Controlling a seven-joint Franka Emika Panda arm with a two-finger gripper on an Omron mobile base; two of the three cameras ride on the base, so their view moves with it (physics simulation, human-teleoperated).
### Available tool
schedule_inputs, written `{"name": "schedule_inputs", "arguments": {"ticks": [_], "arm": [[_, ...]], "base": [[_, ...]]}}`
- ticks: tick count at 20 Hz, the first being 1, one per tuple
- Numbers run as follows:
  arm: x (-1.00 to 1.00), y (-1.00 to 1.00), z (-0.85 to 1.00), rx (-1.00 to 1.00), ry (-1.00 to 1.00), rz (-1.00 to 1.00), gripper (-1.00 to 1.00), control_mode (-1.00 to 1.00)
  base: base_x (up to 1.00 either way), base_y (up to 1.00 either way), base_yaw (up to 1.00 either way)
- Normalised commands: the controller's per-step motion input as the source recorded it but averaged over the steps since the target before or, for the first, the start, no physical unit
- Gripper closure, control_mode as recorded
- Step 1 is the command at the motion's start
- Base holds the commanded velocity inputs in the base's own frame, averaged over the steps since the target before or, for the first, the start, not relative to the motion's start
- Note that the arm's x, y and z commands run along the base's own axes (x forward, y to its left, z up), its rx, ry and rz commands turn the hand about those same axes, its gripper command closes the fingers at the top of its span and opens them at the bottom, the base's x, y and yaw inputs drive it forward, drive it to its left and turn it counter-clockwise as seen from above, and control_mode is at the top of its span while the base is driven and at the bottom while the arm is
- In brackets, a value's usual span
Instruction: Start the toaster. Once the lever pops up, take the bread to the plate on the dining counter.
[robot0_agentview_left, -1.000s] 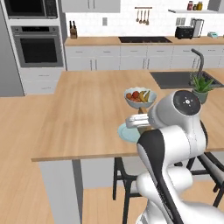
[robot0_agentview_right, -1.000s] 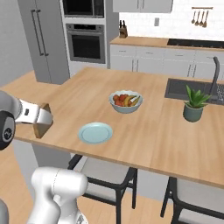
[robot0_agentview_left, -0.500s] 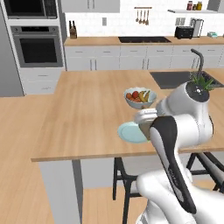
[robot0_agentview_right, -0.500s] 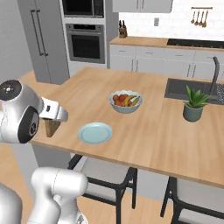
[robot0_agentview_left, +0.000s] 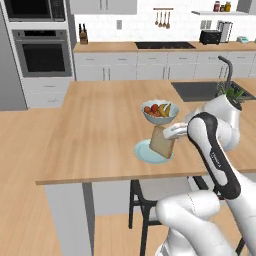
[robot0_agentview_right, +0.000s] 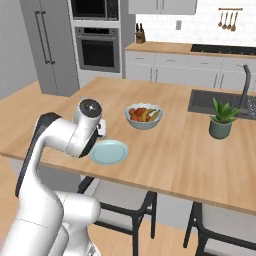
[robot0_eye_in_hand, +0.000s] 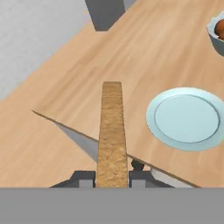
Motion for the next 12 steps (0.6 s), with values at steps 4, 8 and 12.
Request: {"name": "schedule_inputs", "arguments": {"ticks": [4, 8, 12], "arm": [[1.0, -0.32, -0.43, 0.09, 0.2, 0.19, 1.0, -1.0], [0.85, -0.33, -0.19, 0.07, 0.21, 0.11, 1.0, -1.0], [0.46, -0.08, -0.16, 0.0, 0.09, 0.01, 1.0, -1.0]], "base": [[0.0, 0.0, 0.0], [0.0, 0.0, 0.0], [0.0, 0.0, 0.0]]}}
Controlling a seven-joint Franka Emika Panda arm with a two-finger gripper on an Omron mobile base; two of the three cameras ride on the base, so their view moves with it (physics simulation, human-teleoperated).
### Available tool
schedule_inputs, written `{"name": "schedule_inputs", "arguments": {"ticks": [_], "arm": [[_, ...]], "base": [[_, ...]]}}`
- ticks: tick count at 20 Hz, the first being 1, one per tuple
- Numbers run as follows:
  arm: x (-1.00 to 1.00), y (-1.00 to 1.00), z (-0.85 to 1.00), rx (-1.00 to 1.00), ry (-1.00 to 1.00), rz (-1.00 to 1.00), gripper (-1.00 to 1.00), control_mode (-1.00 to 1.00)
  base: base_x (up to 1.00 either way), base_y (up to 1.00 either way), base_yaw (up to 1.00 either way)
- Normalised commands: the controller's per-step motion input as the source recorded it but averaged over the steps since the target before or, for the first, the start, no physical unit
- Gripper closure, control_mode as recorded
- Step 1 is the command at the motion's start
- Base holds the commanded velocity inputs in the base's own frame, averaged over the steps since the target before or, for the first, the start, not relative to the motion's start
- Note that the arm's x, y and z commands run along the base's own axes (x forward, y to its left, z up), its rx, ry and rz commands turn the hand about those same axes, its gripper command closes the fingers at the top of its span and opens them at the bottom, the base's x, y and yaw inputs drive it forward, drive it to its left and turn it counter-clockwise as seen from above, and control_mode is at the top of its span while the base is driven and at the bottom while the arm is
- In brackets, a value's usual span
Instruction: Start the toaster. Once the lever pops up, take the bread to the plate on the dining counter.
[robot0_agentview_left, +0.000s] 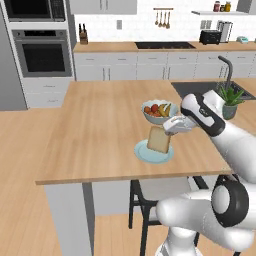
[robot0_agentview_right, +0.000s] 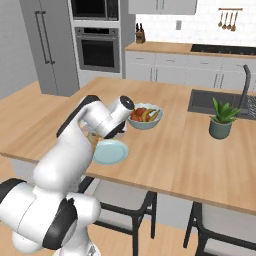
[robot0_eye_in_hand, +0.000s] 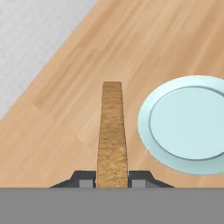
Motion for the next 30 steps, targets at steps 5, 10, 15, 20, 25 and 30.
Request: {"name": "schedule_inputs", "arguments": {"ticks": [5, 10, 15, 20, 25, 30], "arm": [[0.39, 0.0, -0.32, 0.0, 0.01, 0.0, 1.0, -1.0], [0.04, 0.03, -0.39, 0.0, -0.03, 0.0, 1.0, -1.0], [0.02, 0.07, -0.37, 0.0, -0.04, 0.0, 1.0, -1.0], [0.11, 0.0, -0.17, 0.0, -0.02, 0.0, 1.0, -1.0], [0.37, 0.0, -0.17, 0.0, 0.0, 0.0, 1.0, -1.0], [0.42, -0.02, -0.2, 0.0, 0.0, 0.0, 1.0, -1.0]], "base": [[0.0, 0.0, 0.0], [0.0, 0.0, 0.0], [0.0, 0.0, 0.0], [0.0, 0.0, 0.0], [0.0, 0.0, 0.0], [0.0, 0.0, 0.0]]}}
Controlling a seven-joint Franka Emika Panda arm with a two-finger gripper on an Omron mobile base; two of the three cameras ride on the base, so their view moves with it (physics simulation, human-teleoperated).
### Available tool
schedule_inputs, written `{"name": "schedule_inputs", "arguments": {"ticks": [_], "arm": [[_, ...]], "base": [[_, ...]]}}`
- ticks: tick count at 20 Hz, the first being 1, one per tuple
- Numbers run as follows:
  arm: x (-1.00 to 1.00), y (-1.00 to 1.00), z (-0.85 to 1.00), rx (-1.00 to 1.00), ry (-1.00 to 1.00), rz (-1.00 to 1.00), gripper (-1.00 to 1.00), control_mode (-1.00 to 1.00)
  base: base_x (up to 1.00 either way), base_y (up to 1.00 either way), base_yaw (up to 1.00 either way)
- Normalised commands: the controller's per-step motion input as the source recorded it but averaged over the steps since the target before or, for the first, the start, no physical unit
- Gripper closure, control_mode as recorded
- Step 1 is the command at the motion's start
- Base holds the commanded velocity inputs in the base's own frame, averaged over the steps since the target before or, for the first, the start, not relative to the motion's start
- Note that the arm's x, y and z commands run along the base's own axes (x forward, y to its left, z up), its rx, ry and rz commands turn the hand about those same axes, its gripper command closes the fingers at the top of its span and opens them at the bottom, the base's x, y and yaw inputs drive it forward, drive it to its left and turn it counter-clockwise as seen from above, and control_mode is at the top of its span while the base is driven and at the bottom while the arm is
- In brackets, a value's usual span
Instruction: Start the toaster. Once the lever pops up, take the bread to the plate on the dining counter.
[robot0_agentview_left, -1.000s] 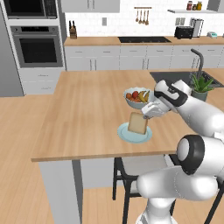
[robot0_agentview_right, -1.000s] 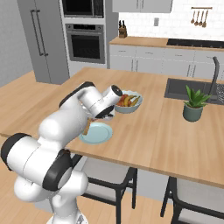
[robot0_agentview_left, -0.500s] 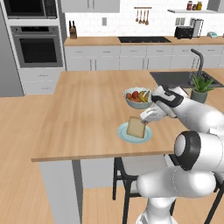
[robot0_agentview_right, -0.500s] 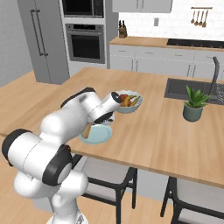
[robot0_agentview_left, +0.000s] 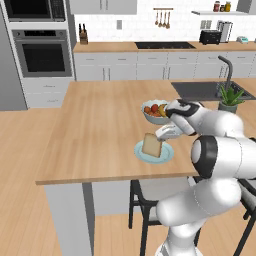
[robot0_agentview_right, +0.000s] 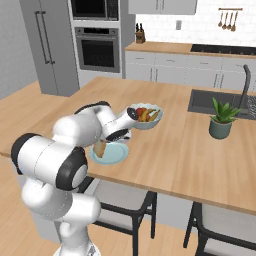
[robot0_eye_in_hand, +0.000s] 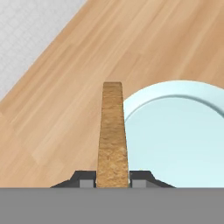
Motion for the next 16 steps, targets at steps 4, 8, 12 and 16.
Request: {"name": "schedule_inputs", "arguments": {"ticks": [4, 8, 12, 16], "arm": [[0.05, -0.07, -0.2, 0.0, 0.0, 0.0, 1.0, -1.0], [0.0, -0.01, -0.13, 0.0, -0.02, 0.0, 1.0, -1.0], [0.12, -0.03, -0.03, 0.0, -0.04, 0.0, 1.0, -1.0], [0.17, -0.02, -0.13, 0.0, -0.05, 0.0, 1.0, -1.0]], "base": [[0.0, 0.0, 0.0], [0.0, 0.0, 0.0], [0.0, 0.0, 0.0], [0.0, 0.0, 0.0]]}}
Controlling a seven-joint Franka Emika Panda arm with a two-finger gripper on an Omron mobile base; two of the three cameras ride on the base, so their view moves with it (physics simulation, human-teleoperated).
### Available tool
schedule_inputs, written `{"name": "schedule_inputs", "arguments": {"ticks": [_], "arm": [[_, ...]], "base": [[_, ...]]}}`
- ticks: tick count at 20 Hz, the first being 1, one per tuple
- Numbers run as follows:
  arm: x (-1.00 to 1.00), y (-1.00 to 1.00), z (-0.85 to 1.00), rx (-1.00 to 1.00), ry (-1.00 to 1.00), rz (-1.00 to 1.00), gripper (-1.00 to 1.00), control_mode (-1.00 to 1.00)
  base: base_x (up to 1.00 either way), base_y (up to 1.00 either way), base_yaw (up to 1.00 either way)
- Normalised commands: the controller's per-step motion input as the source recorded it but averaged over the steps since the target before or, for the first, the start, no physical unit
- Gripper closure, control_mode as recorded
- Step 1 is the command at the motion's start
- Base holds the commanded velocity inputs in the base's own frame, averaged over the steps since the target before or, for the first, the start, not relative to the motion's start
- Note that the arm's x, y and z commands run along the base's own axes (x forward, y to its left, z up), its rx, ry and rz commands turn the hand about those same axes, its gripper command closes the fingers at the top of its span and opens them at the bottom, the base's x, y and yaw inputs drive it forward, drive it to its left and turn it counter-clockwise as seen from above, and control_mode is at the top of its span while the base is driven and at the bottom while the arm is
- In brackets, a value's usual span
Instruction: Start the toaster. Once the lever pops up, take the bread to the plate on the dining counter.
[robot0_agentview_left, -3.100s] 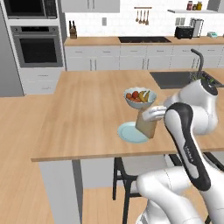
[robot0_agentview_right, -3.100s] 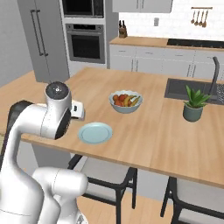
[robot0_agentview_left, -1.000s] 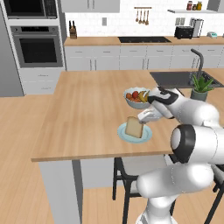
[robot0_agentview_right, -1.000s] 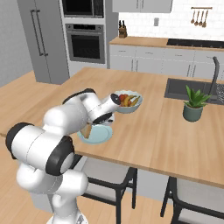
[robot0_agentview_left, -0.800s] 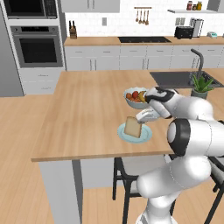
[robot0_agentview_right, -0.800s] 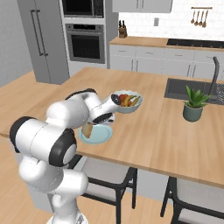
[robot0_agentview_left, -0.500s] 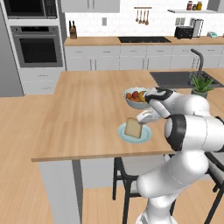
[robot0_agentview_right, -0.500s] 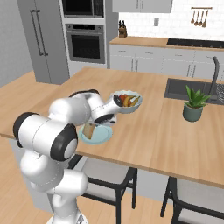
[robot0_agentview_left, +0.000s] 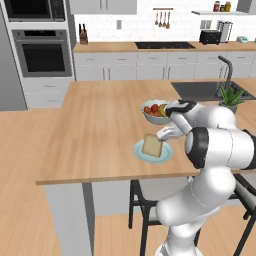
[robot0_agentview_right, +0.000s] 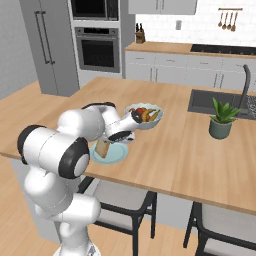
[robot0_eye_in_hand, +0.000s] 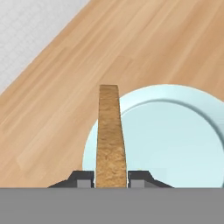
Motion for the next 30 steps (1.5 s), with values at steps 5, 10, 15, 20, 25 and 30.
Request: {"name": "schedule_inputs", "arguments": {"ticks": [5, 10, 15, 20, 25, 30], "arm": [[0.09, 0.0, -0.25, 0.0, -0.06, 0.0, 1.0, -1.0], [0.0, -0.09, -0.26, 0.0, -0.08, 0.0, 1.0, -1.0], [0.0, -0.03, -0.05, 0.0, -0.08, 0.0, -1.0, -1.0], [0.0, -0.01, 0.0, 0.0, -0.08, 0.0, -1.0, -1.0], [0.0, -0.16, 0.0, 0.0, -0.06, 0.0, -1.0, -1.0], [0.0, -0.25, 0.02, -0.01, -0.03, 0.0, -1.0, -1.0]], "base": [[0.0, 0.0, 0.0], [0.0, 0.0, 0.0], [0.0, 0.0, 0.0], [0.0, 0.0, 0.0], [0.0, 0.0, 0.0], [0.0, 0.0, 0.0]]}}
